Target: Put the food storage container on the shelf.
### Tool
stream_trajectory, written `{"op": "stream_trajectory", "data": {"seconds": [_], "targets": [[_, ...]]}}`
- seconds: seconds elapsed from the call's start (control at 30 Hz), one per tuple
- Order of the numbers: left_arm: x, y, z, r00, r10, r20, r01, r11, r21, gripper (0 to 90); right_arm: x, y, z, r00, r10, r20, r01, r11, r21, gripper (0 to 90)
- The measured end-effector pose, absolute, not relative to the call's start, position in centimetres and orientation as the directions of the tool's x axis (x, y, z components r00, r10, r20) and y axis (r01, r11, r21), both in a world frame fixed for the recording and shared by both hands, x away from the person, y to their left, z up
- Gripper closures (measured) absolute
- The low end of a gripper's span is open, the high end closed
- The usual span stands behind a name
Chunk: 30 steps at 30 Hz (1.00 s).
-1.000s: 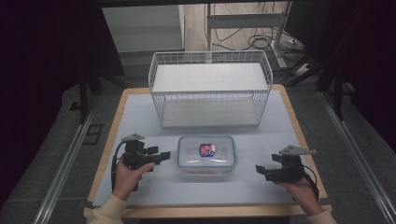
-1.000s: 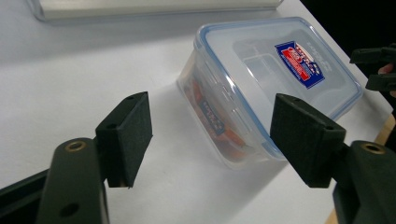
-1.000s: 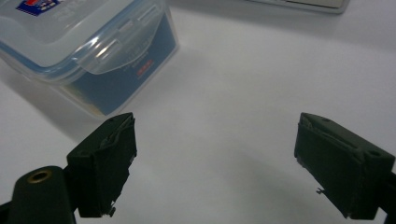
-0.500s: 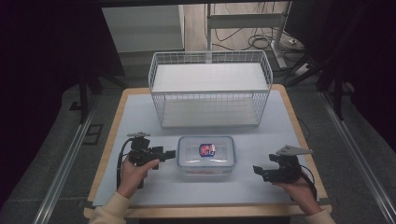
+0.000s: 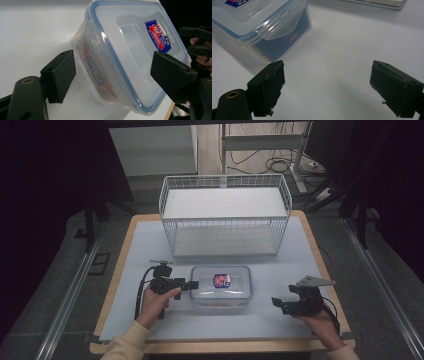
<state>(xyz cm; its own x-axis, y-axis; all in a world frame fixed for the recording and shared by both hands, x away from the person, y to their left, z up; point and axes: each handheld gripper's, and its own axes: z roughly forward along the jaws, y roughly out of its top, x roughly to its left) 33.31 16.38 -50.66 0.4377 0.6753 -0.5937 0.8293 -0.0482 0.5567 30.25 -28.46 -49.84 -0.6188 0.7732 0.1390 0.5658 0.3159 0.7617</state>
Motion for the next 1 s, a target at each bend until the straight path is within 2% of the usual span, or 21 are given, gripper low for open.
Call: {"op": "stream_trajectory", "data": {"seconds": [0.43,0.63,1.0], "targets": [[33.7,15.3,-51.7,0.429,0.621,-0.655,0.859,-0.058,0.508,19.2,30.2,-28.5,-49.9,-0.618,0.774,0.137,0.567,0.319,0.759,12.9],[33.5,15.2,-51.5,0.436,0.619,-0.653,0.857,-0.065,0.511,23.4,30.3,-28.4,-49.9,-0.619,0.773,0.139,0.568,0.319,0.758,13.0],[33.5,15.2,-51.5,0.433,0.619,-0.655,0.859,-0.063,0.508,24.5,31.1,-26.4,-48.3,-0.644,0.734,0.216,0.581,0.285,0.762,13.1]]}}
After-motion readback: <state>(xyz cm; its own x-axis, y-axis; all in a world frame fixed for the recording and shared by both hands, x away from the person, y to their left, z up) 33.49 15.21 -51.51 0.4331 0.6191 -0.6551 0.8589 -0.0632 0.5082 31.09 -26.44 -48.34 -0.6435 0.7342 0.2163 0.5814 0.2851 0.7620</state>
